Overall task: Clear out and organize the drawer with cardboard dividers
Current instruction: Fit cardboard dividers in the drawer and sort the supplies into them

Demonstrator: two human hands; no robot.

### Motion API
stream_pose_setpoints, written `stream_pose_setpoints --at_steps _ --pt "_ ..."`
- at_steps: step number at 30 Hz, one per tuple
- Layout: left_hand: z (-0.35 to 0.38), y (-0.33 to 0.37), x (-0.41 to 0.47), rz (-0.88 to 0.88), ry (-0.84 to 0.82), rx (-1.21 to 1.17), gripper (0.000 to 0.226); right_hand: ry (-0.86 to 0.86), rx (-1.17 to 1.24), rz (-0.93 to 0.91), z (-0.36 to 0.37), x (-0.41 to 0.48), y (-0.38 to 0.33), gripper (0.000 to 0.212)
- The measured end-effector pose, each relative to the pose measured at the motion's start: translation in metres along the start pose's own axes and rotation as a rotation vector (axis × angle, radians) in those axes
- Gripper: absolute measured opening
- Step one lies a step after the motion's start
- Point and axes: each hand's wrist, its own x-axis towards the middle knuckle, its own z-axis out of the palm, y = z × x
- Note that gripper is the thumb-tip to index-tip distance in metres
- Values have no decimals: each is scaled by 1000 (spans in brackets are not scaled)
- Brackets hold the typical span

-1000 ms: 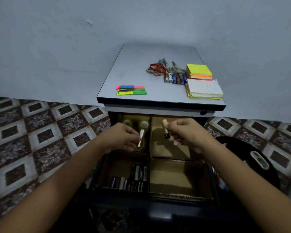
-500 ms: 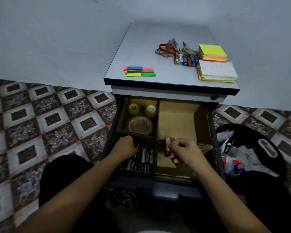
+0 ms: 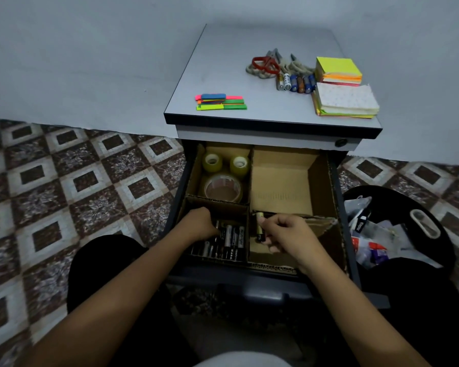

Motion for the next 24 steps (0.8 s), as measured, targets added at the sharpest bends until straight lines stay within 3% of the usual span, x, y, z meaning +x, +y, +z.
stream_pose_setpoints --at_steps 5,10,19,21,24 --pt "-6 6 -17 78 127 -135 21 -41 116 21 6 -5 -6 17" --pt "-8 18 -42 126 -8 -812 20 -89 149 14 15 -7 -9 12" --pt "-4 20 -49 93 -67 -976 12 -54 47 -8 20 -11 -10 8" --pt "-7 18 -46 43 -38 -971 13 25 -97 -66 10 -13 -10 14" --pt "-10 9 -37 -30 77 -760 19 207 -486 -241 -13 -18 -8 22"
